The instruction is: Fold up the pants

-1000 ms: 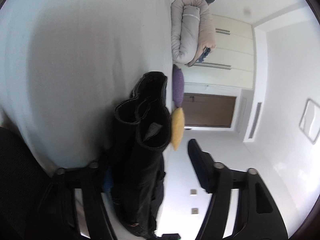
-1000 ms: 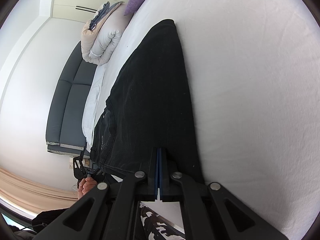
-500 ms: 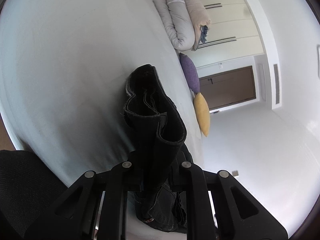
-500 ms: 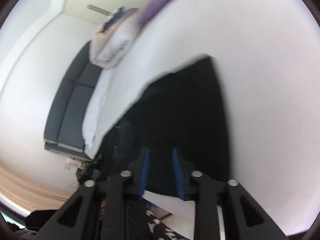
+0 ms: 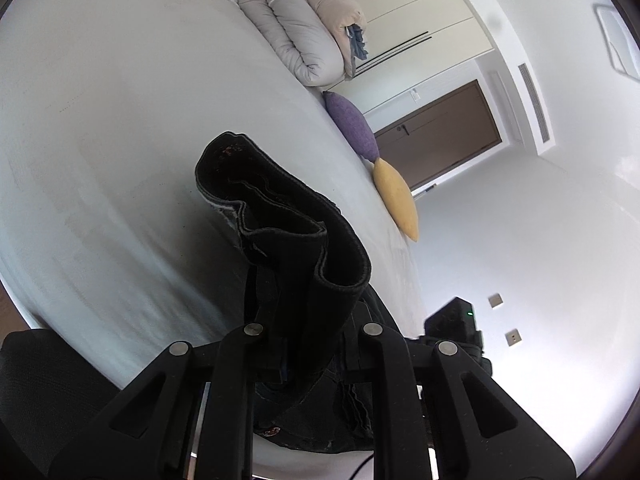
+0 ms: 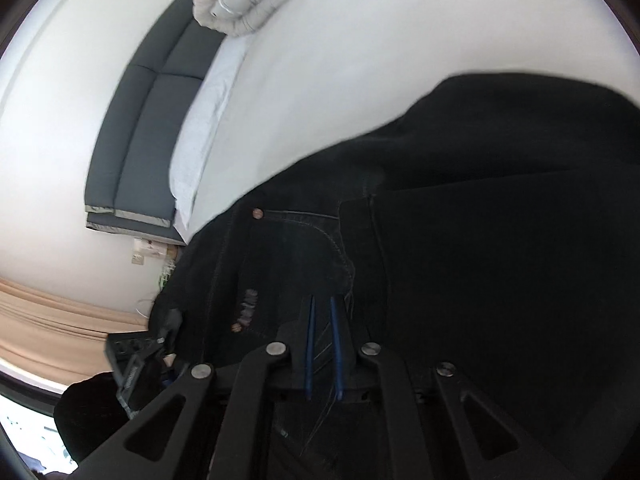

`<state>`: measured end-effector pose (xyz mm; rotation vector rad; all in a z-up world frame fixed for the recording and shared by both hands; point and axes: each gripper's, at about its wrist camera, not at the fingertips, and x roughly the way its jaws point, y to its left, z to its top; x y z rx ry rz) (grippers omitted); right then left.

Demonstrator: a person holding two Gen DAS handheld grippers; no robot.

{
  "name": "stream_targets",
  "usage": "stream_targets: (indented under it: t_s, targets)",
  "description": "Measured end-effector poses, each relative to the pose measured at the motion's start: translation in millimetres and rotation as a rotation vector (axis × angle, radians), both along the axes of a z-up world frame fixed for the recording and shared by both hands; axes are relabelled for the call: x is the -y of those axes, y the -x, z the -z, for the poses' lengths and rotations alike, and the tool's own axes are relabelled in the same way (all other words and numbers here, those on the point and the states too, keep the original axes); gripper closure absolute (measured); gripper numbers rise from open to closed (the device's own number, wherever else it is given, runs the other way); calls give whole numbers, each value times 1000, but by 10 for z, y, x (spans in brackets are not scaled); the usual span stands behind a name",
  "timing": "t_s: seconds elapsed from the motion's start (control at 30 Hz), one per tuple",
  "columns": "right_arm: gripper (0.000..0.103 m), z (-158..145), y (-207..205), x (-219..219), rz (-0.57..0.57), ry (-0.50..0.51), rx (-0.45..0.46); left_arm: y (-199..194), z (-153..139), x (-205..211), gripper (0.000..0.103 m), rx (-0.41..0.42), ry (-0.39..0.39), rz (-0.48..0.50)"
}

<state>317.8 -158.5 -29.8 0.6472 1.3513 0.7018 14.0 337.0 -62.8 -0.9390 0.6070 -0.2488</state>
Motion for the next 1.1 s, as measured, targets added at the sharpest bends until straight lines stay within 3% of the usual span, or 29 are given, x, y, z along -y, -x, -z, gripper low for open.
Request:
stream_targets:
  t_s: [0.03,0.07,0.17,0.3,0.43,0.5,0.53,0.57,0.73,0.93,1.0,1.1]
  targets:
    - [102,106,-7,-21,-3,36,-24,-19,-33,30,89,3,-4,4]
    - [103,164,12,-17,-2,45,-27,31,-35,27,89,6,-9,8]
    - [103,266,34,58,23,9,-34,-11,-169,147,89,23,-44,29]
    - [103,279,102,56,27,34,16,-89,-362,358,89,44,-82,61]
    - [103,264,138,214,39,-51,27,-410,-646,680,89,69,-144,117]
    - [83,209,181,448,83,-135,15,-519,-791,892,89,88,-185,160]
    - [61,160,205,589,115,-203,22,-587,-882,1051,89,101,-217,190]
    - [48,110,232,764,151,-268,38,-651,-960,1213,89,113,-247,219]
    - [31,65,301,1617,276,-425,38,-787,-1057,2177,89,143,-377,399]
    - [26,251,529,2253,357,-444,33,-819,-601,3270,89,59,-540,627]
    - [27,312,604,2330,355,-446,29,-795,-495,3466,89,41,-582,669]
    - [27,284,630,2393,332,-406,42,-723,-467,3739,89,52,-705,691]
